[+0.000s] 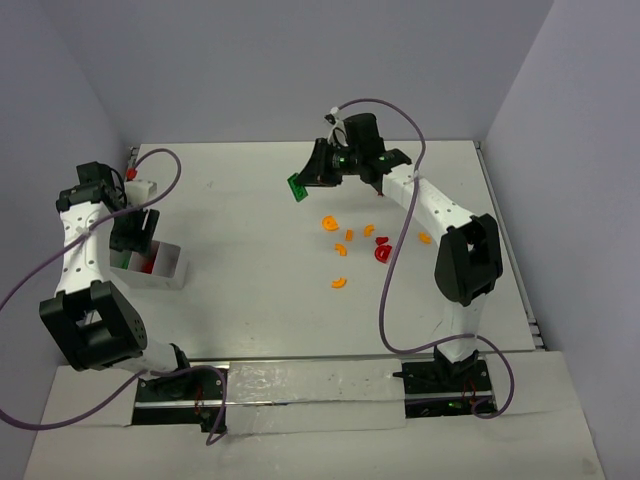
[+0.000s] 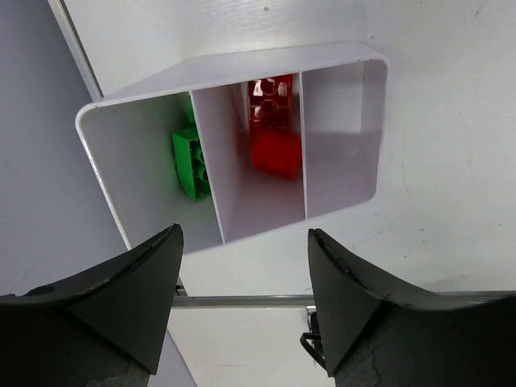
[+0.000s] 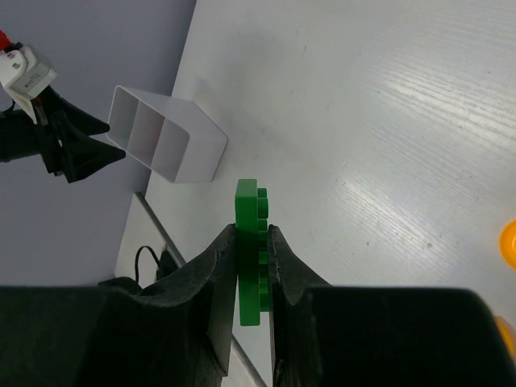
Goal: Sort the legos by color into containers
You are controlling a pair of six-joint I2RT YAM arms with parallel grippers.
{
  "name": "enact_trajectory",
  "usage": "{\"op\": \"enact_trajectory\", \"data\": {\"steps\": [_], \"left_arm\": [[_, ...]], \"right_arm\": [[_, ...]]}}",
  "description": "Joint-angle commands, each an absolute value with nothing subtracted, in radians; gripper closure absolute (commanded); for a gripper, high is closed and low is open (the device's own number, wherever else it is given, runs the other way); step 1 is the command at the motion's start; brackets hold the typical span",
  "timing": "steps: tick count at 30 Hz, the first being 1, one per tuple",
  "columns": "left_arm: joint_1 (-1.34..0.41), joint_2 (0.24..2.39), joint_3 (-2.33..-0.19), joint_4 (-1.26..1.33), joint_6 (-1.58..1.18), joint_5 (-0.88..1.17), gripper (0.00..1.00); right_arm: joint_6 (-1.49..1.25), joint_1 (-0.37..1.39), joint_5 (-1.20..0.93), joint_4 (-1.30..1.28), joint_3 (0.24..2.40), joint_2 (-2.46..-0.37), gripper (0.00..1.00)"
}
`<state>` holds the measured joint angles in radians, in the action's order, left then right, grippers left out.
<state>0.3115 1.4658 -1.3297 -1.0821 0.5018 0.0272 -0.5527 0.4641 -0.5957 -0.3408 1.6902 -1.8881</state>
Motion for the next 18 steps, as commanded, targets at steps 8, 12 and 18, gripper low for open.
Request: {"op": "enact_trajectory", "data": {"steps": [8, 12, 18], "left_arm": [[0.313, 1.469, -1.638, -1.166, 0.468, 0.378, 0.23], [0.296, 1.482, -1.747, -1.202, 0.366, 0.653, 0.13], [0.191, 1.413, -1.546, -0.950, 0.008, 0.974, 0.06]], "right_arm": [[-0.413, 0.505, -0.656, -0.263, 1.681, -1.836, 1.00], [-0.298, 0.529, -0.727, -0.186, 1.599, -1.778, 1.00], [-0.075, 0.631, -0.640, -0.120, 1.437, -1.648, 1.00]]}}
